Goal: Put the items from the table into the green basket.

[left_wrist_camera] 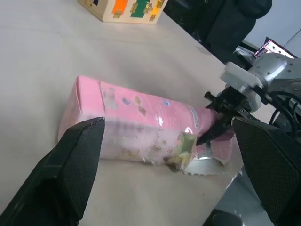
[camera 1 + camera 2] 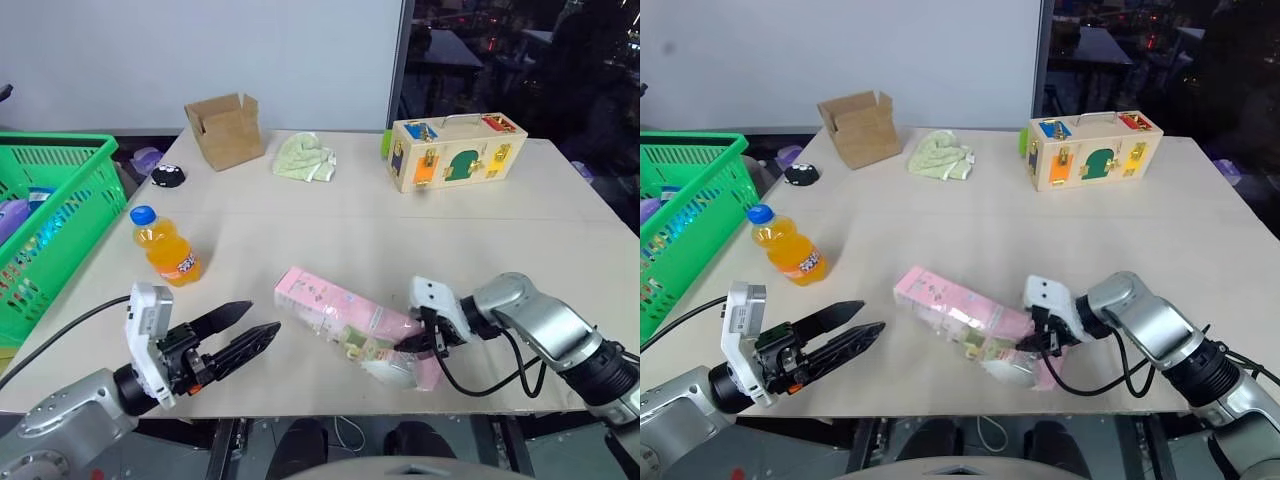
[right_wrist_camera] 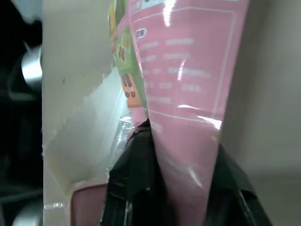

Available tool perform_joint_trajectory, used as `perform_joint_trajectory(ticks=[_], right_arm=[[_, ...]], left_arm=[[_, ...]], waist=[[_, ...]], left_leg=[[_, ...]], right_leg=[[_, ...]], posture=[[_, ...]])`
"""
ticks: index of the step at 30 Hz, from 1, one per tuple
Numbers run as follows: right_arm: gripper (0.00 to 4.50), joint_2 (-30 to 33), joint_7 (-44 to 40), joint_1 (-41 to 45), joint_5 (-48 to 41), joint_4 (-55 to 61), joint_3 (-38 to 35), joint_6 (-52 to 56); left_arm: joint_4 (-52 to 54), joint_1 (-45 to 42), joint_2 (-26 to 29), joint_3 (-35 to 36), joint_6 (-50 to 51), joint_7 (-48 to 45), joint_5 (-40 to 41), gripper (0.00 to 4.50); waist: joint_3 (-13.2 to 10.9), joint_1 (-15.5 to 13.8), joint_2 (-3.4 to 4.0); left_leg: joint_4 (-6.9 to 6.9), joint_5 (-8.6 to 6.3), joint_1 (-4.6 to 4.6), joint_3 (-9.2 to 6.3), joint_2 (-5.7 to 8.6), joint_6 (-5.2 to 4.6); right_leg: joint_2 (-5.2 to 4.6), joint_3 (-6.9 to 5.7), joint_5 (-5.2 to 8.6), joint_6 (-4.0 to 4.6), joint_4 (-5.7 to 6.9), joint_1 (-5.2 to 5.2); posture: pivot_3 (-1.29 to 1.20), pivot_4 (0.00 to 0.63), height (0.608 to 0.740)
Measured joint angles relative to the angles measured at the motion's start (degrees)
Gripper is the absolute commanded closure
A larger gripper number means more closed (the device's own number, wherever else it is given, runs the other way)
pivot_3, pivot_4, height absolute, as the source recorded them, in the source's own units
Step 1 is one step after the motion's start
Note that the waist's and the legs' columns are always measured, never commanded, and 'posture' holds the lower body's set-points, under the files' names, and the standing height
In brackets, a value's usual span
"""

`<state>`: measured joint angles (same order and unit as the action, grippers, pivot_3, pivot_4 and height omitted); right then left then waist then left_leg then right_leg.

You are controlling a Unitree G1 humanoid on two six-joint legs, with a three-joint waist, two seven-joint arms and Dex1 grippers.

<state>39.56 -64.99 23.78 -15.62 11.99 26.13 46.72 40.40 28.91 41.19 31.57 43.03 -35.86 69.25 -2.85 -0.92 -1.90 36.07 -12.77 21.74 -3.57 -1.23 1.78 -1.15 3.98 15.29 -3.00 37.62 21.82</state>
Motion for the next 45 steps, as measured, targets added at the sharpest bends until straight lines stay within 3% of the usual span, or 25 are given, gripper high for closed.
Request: perform_joint_trajectory(ticks=[5, 11, 19, 27, 39, 40, 41, 42, 45], right_arm=[[4.13, -1.58, 1.34, 1.10, -4.05, -2.24, -4.90, 5.15], [4.13, -4.54, 2.06, 2.45, -9.47, -3.29, -9.20, 10.79], [4.13, -8.24, 4.25, 4.47, -16.49, -2.58, -13.82, 15.99], [4.13, -9.08, 7.01, 5.25, -18.55, 0.52, -14.11, 16.91], [4.13, -10.16, 7.90, 6.26, -18.32, 3.95, -10.39, 15.19], [4.14, -9.80, 7.90, 6.42, -18.13, 3.95, -10.31, 15.13], [4.14, -9.63, 7.90, 6.50, -18.06, 3.95, -10.31, 14.99], [3.25, -9.92, 7.92, 6.52, -17.98, 3.91, -10.31, 14.52], [1.94, -11.08, 7.76, 6.82, -18.42, 3.91, -10.44, 13.54]], left_arm=[[-0.17, -0.98, -0.34, -1.53, 0.03, 0.02, 0.92, 0.00], [-0.37, -1.94, -1.54, -6.10, 0.05, 0.12, 0.10, 0.00], [-6.27, -9.21, -9.24, -13.80, 1.26, 7.47, 2.93, 0.00], [-10.39, -17.37, -13.61, -17.12, 2.52, 14.12, 8.98, 0.00], [-18.77, -29.81, -22.89, -23.20, 2.45, 21.75, 6.90, 0.00], [-19.00, -30.11, -23.05, -23.40, 2.45, 21.91, 6.67, 0.41], [-19.03, -30.42, -23.18, -23.54, 2.46, 21.88, 6.30, 0.53], [-19.10, -30.81, -23.51, -23.57, 2.45, 21.70, 6.22, 0.79], [-19.72, -30.95, -23.99, -22.68, 2.07, 21.48, 5.82, 2.22]], waist=[[-0.42, 0.02, 0.54], [-0.45, 0.13, 0.59], [-0.52, 0.10, 0.67], [-0.51, 0.28, 0.66], [-0.48, 0.31, 0.63], [-0.47, 0.48, 0.62], [-0.48, 0.56, 0.62], [-0.48, 0.62, 0.62], [-0.47, 1.28, 0.63]], left_leg=[[-0.01, 0.09, 0.21, 0.00, 0.04, -0.21], [-0.17, 0.06, 0.39, -0.03, -0.02, -0.21], [0.10, 0.06, 0.38, -0.01, 0.00, -0.21], [0.12, 0.06, 0.39, -0.04, 0.00, -0.22], [0.17, 0.06, 0.40, -0.05, 0.02, -0.22], [0.16, 0.06, 0.41, -0.06, 0.02, -0.22], [0.16, 0.06, 0.40, -0.06, 0.03, -0.22], [0.16, 0.06, 0.41, -0.07, 0.02, -0.22], [0.15, 0.06, 0.40, -0.09, 0.02, -0.22]], right_leg=[[0.05, 0.05, -0.02, 0.01, 0.05, 0.19], [0.18, 0.05, -0.13, 0.19, 0.10, 0.46], [0.18, 0.08, -0.04, 0.00, 0.18, 0.35], [0.22, 0.09, -0.05, -0.01, 0.22, 0.37], [0.25, 0.10, -0.23, 0.03, 0.23, 0.33], [0.25, 0.10, -0.26, 0.01, 0.23, 0.34], [0.25, 0.10, -0.27, 0.02, 0.23, 0.34], [0.26, 0.10, -0.27, 0.02, 0.23, 0.34], [0.27, 0.10, -0.28, 0.02, 0.25, 0.34]], posture=[[0.10, 0.000, 0.740], [0.09, 0.000, 0.740], [0.07, 0.000, 0.740], [0.05, 0.000, 0.740], [0.03, 0.000, 0.740], [0.03, 0.000, 0.740], [0.03, 0.000, 0.740], [0.03, 0.000, 0.740], [0.03, 0.000, 0.740]])
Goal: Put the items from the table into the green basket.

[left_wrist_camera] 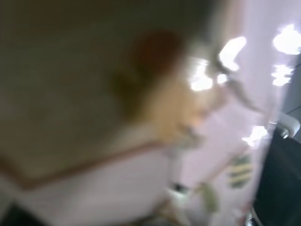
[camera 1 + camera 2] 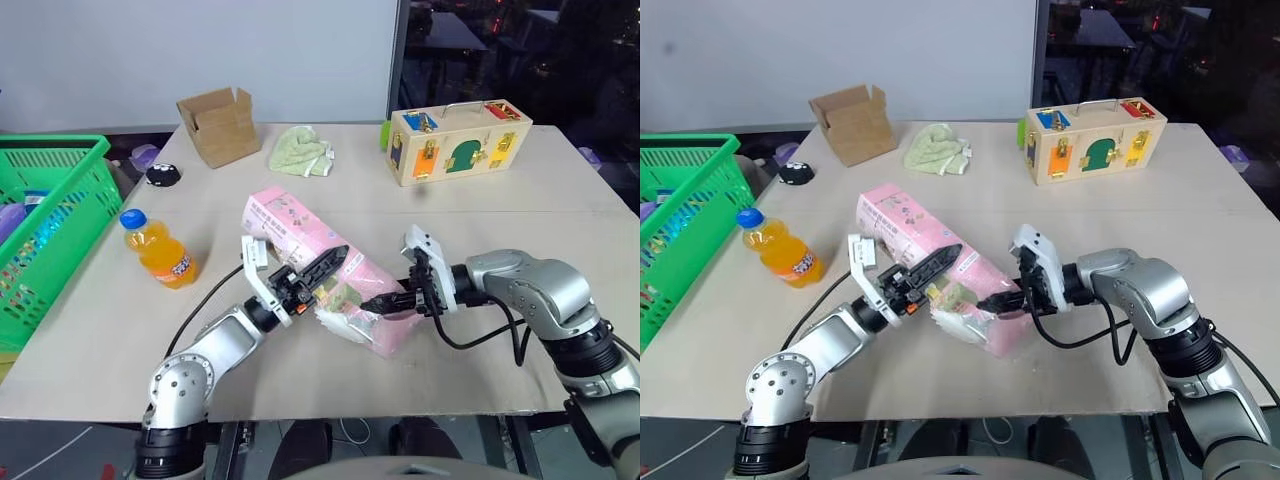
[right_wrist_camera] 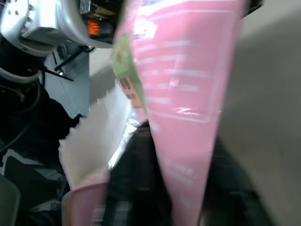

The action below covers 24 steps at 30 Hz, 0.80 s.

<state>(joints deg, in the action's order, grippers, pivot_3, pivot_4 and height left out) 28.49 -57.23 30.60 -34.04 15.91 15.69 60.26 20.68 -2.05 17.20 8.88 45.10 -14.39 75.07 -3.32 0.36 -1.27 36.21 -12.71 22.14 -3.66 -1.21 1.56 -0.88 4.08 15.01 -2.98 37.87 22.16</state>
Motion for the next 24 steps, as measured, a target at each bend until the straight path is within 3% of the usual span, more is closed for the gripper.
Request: perform_joint_trajectory(ticks=[4, 6, 12, 16, 24], right_arm=[[0.00, 0.57, 0.07, -0.14, 0.59, 0.39, 0.08, -2.70], [0.00, 0.57, 0.46, -0.49, 1.21, 1.65, 0.06, -4.88], [0.00, 0.67, 1.83, -3.64, 1.66, 3.62, -4.59, -12.14], [0.00, 0.15, 2.83, -3.73, 0.10, 4.80, -8.41, -14.73], [0.00, -3.17, 1.80, -1.02, 0.94, 4.80, -6.32, -21.75]], left_arm=[[0.01, 1.09, 0.27, 0.72, -0.27, -1.53, -0.62, 3.95], [0.09, 2.07, 0.64, 0.75, -0.31, -2.25, -0.90, 4.20], [1.70, 3.96, 3.88, 4.03, -2.10, -5.56, -3.00, 4.20], [4.28, 2.87, 7.74, 10.35, -3.37, -5.10, -0.70, 4.20], [5.99, -2.69, 14.98, 22.57, -6.59, 3.49, 7.39, 4.20]], waist=[[0.00, 0.41, 0.00], [0.00, 0.45, 0.00], [-0.01, 0.44, 0.00], [-0.02, 0.39, -0.01], [-0.03, -0.51, -0.04]], left_leg=[[0.01, 0.00, 0.03, 0.01, 0.01, 0.00], [0.01, 0.00, 0.02, 0.00, 0.01, 0.00], [0.01, 0.00, 0.03, 0.01, 0.00, 0.00], [0.00, 0.00, -0.01, -0.02, -0.01, 0.00], [0.00, 0.00, 0.00, -0.05, -0.02, 0.00]], right_leg=[[-0.02, 0.00, 0.00, -0.02, -0.03, 0.00], [-0.01, 0.00, 0.05, -0.10, -0.02, 0.00], [-0.02, 0.00, 0.20, -0.03, -0.02, 0.00], [-0.01, -0.01, 0.20, -0.04, 0.01, 0.00], [-0.02, -0.03, 0.07, -0.14, 0.02, -0.01]], posture=[[0.03, 0.000, 0.740], [0.03, 0.000, 0.740], [0.05, 0.000, 0.740], [0.09, 0.000, 0.740], [0.22, 0.000, 0.740]])
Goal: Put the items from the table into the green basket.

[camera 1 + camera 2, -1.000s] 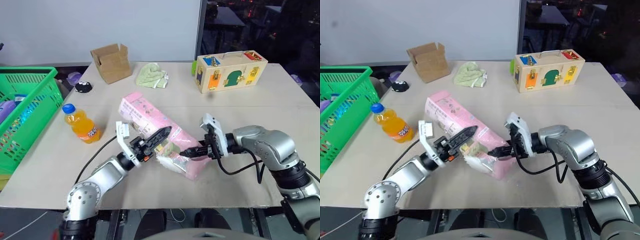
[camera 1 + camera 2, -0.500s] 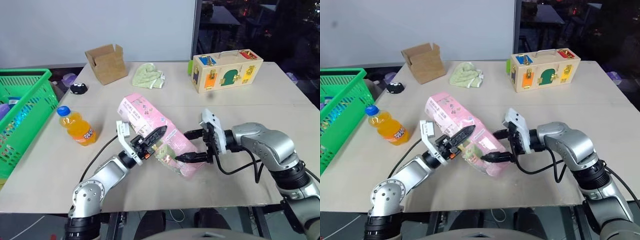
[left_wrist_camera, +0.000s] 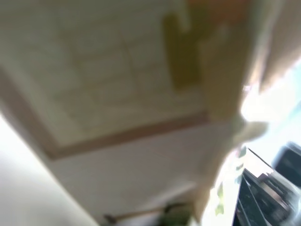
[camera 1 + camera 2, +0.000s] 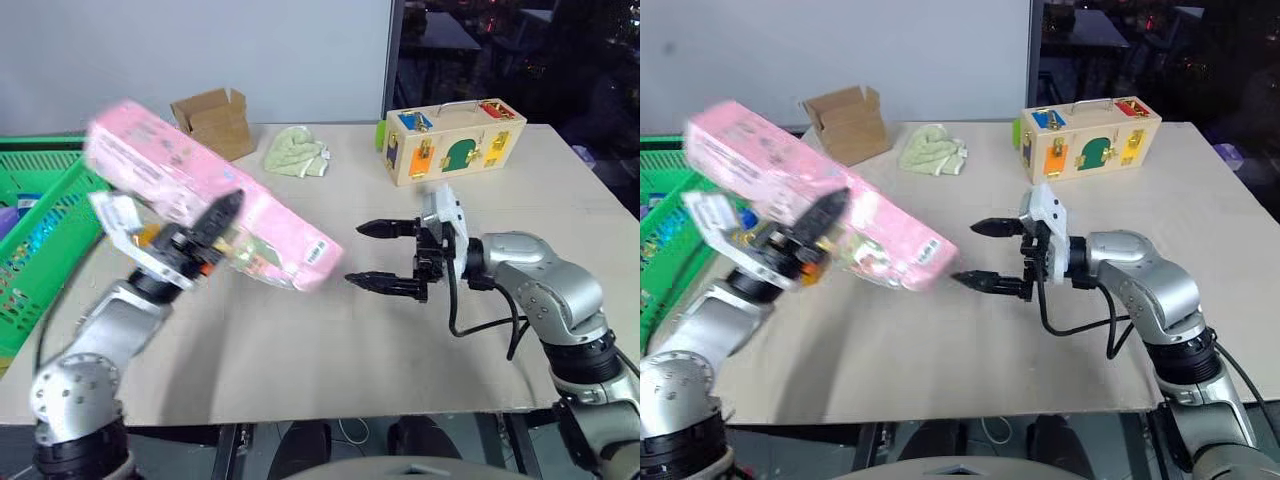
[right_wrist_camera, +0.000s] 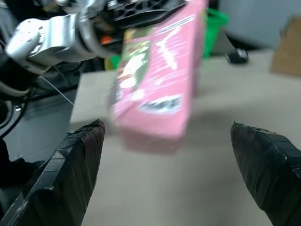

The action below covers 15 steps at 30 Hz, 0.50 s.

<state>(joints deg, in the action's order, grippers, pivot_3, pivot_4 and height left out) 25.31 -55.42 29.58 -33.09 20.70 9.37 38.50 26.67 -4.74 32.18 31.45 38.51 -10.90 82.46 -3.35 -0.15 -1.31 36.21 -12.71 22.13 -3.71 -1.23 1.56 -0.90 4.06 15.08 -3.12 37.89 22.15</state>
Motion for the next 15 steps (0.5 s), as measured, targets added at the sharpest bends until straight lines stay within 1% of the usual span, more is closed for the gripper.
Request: perform_joint_trajectory(ticks=[2, 3, 7, 8, 10, 12, 13, 15], right_arm=[[0.00, -1.58, -0.54, 1.50, 1.18, -1.47, 0.85, -3.11], [0.00, -3.49, -0.80, 2.95, 1.43, -2.26, 1.49, -5.21], [0.00, -6.47, -1.62, 5.78, 2.03, -4.23, 2.01, -9.25], [0.00, -8.60, -1.46, 6.79, 2.50, -5.69, 2.36, -10.62], [0.00, -11.32, -1.17, 8.13, 3.12, -7.39, 3.27, -12.41], [0.00, -13.25, -0.86, 9.21, 3.96, -8.84, 4.33, -13.98], [0.00, -14.05, -0.79, 9.70, 4.70, -9.64, 4.89, -14.95], [0.00, -14.92, -0.70, 9.92, 5.70, -10.45, 5.92, -16.42]], left_arm=[[0.42, -1.65, 2.00, 2.51, -1.27, 4.58, 0.37, 4.20], [0.58, -2.43, 3.85, 4.97, -2.45, 7.50, 0.17, 4.20], [1.28, -2.70, 7.73, 10.65, -4.32, 11.95, -1.80, 4.20], [1.17, -1.18, 10.53, 12.96, -4.40, 12.34, -4.60, 4.20], [0.37, 0.44, 14.34, 16.08, -4.51, 12.01, -9.12, 4.20], [-1.32, 1.36, 17.79, 18.76, -4.98, 10.16, -14.14, 4.20], [-3.30, 1.51, 19.72, 19.99, -5.35, 8.97, -16.98, 4.20], [-6.61, 1.29, 21.60, 22.22, -6.73, 7.50, -21.28, 4.20]], waist=[[-0.02, -0.78, -0.09], [-0.03, -0.98, -0.09], [0.01, -3.04, -0.15], [0.01, -3.42, -0.19], [0.01, -4.56, -0.21], [0.02, -5.92, -0.22], [0.02, -6.84, -0.21], [0.01, -7.98, -0.20]], left_leg=[[-0.01, 0.00, -0.01, -0.03, -0.01, 0.00], [-0.03, 0.00, -0.01, -0.07, -0.02, 0.00], [-0.15, 0.00, -0.04, -0.06, -0.01, 0.01], [-0.22, 0.00, -0.06, -0.05, -0.02, 0.01], [-0.38, 0.01, -0.10, -0.06, -0.03, 0.03], [-0.46, 0.02, -0.10, -0.07, -0.03, 0.04], [-0.50, 0.02, -0.10, -0.07, -0.03, 0.05], [-0.58, 0.03, -0.10, -0.06, -0.02, 0.09]], right_leg=[[0.02, -0.02, -0.08, 0.12, 0.01, 0.01], [0.02, -0.06, -0.09, 0.12, 0.03, 0.01], [0.01, -0.09, -0.09, 0.14, -0.01, 0.01], [0.02, -0.09, -0.09, 0.15, 0.00, 0.04], [0.03, -0.13, -0.09, 0.17, 0.00, 0.08], [0.03, -0.16, -0.07, 0.19, -0.01, 0.10], [0.03, -0.18, 0.03, 0.33, -0.04, 0.12], [0.00, -0.20, 0.08, 0.28, -0.12, 0.14]], posture=[[0.25, 0.000, 0.740], [0.25, 0.000, 0.740], [0.35, 0.000, 0.740], [0.36, 0.000, 0.740], [0.38, 0.000, 0.740], [0.39, 0.000, 0.740], [0.39, 0.000, 0.740], [0.39, 0.000, 0.740]])
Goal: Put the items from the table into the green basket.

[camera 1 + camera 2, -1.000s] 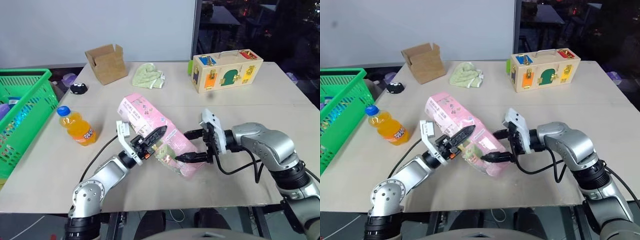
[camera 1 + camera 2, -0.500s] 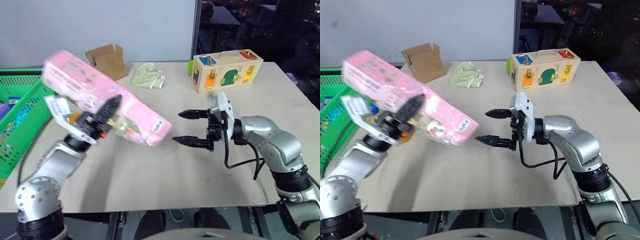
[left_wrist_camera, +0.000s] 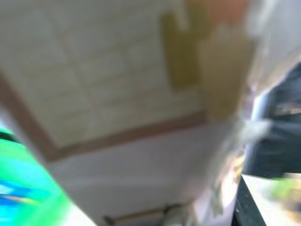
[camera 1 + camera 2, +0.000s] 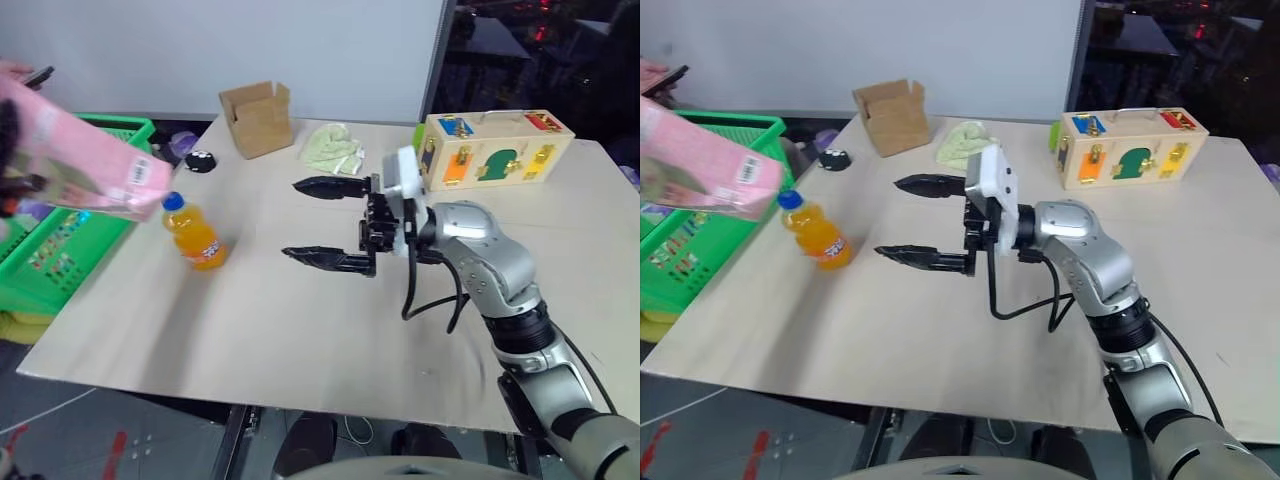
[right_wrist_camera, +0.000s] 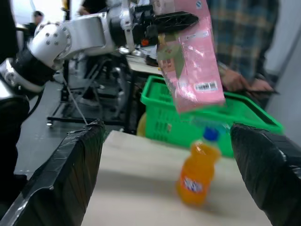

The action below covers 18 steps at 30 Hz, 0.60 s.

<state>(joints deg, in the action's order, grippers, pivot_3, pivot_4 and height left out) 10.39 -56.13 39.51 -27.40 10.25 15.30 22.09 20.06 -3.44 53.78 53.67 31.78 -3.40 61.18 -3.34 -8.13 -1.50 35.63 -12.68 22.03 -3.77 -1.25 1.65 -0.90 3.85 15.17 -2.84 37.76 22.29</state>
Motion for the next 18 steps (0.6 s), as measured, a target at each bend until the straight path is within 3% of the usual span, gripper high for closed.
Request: perform_joint_trajectory(ticks=[5, 7, 10, 13, 17, 18], right_arm=[[0.00, -1.44, 0.35, 0.15, 1.64, -1.13, 0.48, -2.31], [0.00, -1.82, 0.55, 0.33, 2.05, -1.69, 0.51, -2.52], [0.00, -1.83, 1.27, 0.44, 2.26, -1.54, 0.37, -2.87], [0.00, -1.81, 1.97, 0.40, 2.52, -1.31, 0.12, -3.02], [0.00, -1.72, 3.42, 0.41, 2.72, -0.87, -0.48, -3.59], [0.00, -1.75, 3.78, 0.43, 2.73, -0.61, -0.57, -3.65]], left_arm=[[-12.81, 0.25, 7.98, -0.89, -7.54, -8.49, -17.53, 4.20], [-22.91, -2.65, 12.92, -5.57, -13.68, -12.62, -25.14, 4.20], [-41.03, -11.49, 18.62, -15.12, -24.72, -17.45, -35.52, 4.20], [-54.43, -19.95, 19.98, -23.09, -33.53, -19.68, -42.78, 4.20], [-76.82, -39.35, 20.30, -36.91, -46.08, -20.70, -55.77, 4.20], [-81.00, -42.96, 20.37, -39.32, -47.97, -20.21, -58.66, 3.20]], waist=[[0.18, -2.13, -0.34], [0.23, -2.68, -0.41], [0.23, -2.91, -0.40], [0.30, -2.95, -0.51], [0.49, -3.36, -0.84], [0.49, -3.30, -0.83]], left_leg=[[-0.23, 0.07, 0.12, 0.07, 0.00, 0.17], [-0.25, 0.14, 0.17, 0.04, -0.01, 0.30], [-0.29, 0.06, 0.31, 0.07, -0.02, 0.58], [-0.28, 0.21, 0.64, 0.08, -0.03, 0.36], [-0.29, 0.24, 0.87, -0.03, -0.07, 0.39], [-0.29, 0.24, 0.88, -0.02, -0.07, 0.38]], right_leg=[[-0.04, -0.04, 0.08, -0.07, -0.10, 0.25], [-0.04, -0.14, 0.09, -0.07, -0.07, 0.32], [-0.05, -0.16, 0.04, -0.01, -0.11, 0.46], [-0.04, -0.19, -0.01, -0.02, -0.03, 0.76], [0.03, -0.36, -0.25, -0.02, 0.12, 0.92], [0.02, -0.37, -0.25, -0.02, 0.12, 0.93]], posture=[[0.37, 0.000, 0.740], [0.36, 0.000, 0.740], [0.33, 0.000, 0.740], [0.30, 0.000, 0.740], [0.27, 0.000, 0.740], [0.27, 0.000, 0.740]])
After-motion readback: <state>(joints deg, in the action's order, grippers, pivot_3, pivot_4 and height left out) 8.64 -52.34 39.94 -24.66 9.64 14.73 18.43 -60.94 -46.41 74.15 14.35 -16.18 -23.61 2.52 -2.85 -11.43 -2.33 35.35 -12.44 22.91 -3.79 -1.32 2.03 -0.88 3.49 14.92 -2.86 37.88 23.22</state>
